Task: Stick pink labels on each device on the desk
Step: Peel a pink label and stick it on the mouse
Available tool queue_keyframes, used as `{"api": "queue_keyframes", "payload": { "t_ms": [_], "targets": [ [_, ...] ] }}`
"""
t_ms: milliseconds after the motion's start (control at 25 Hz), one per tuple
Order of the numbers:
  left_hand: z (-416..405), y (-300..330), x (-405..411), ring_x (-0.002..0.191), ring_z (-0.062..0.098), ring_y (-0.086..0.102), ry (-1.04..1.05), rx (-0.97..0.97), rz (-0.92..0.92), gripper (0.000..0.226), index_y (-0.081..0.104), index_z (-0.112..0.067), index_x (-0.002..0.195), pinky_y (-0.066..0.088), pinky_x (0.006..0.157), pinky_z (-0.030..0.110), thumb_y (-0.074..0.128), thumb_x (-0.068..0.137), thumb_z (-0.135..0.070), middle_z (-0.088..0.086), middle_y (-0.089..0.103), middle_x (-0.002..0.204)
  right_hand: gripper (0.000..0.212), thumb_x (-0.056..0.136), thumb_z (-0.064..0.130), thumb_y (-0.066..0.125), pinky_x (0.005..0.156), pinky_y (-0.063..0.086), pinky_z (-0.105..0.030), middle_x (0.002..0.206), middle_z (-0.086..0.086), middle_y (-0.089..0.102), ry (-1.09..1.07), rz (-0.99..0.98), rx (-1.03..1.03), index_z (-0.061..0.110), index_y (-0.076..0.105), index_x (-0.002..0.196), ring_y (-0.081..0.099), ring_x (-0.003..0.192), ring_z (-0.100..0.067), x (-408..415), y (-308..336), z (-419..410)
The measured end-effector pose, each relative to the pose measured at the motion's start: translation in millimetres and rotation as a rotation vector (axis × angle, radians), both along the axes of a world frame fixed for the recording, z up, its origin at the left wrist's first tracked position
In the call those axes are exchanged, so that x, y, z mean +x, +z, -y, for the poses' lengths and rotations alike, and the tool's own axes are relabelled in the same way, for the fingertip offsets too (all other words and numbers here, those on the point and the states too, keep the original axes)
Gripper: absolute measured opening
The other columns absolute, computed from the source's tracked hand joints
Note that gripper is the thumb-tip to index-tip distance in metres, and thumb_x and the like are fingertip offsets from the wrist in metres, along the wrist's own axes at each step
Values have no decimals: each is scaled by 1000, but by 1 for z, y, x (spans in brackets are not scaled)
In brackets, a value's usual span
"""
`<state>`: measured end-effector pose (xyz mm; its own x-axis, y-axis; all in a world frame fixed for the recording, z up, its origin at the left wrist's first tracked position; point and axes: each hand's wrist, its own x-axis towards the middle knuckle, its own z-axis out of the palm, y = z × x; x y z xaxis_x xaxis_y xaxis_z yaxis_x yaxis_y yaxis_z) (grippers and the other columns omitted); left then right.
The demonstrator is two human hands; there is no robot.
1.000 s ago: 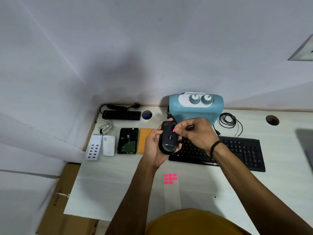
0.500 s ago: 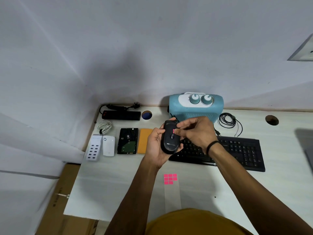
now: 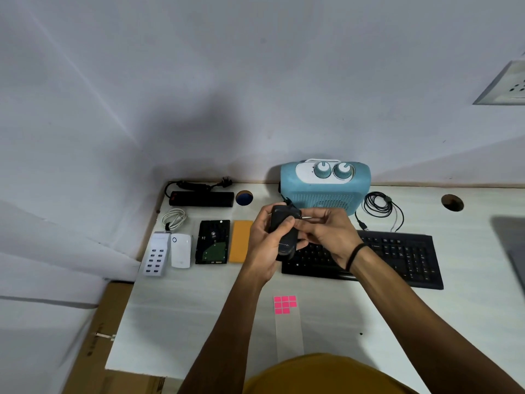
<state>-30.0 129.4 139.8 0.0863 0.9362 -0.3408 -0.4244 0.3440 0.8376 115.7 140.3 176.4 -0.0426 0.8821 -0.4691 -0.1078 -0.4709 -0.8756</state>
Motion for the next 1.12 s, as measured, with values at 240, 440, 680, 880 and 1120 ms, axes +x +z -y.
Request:
{"api": "queue_keyframes", "payload": {
  "t_ms": [240,440,680,880,1120],
  "targets": [
    [-3,0,0,98,39,71,-39,-109,35,24,59,-11,124,61,72,51,54,100,-9,24,65,124,15,88,-5,66,70,63,-29,82,-10,76,19,11,-24,4,72,98,73,64,-15,2,-8,-5],
    [-3,9,-7,80,30,66,-32,-255,214,47,61,-9,132,53,65,37,48,96,-38,20,67,107,15,98,10,56,69,61,-27,85,-6,72,31,-34,-155,9,66,109,68,68,-16,2,-18,-14],
    [3,1,-30,76,33,65,-253,-283,182,46,69,-17,128,52,62,35,32,100,-22,21,68,107,57,93,55,51,68,59,-36,76,-16,68,137,-295,-611,-1,59,102,67,74,-27,2,-39,-41],
    [12,-13,-53,83,36,63,-266,-291,248,52,58,-11,139,51,69,38,34,94,-18,25,65,117,49,89,48,58,81,52,-35,89,-14,62,124,-353,-577,1,62,98,59,81,-23,-12,-60,-59],
    [26,-36,-71,98,30,64,-406,-243,-226,42,61,-37,131,54,88,43,61,98,-11,13,67,122,40,80,39,75,68,54,-35,75,-6,57,116,-243,-546,8,58,99,59,63,-19,-44,-81,-75]
  ]
}}
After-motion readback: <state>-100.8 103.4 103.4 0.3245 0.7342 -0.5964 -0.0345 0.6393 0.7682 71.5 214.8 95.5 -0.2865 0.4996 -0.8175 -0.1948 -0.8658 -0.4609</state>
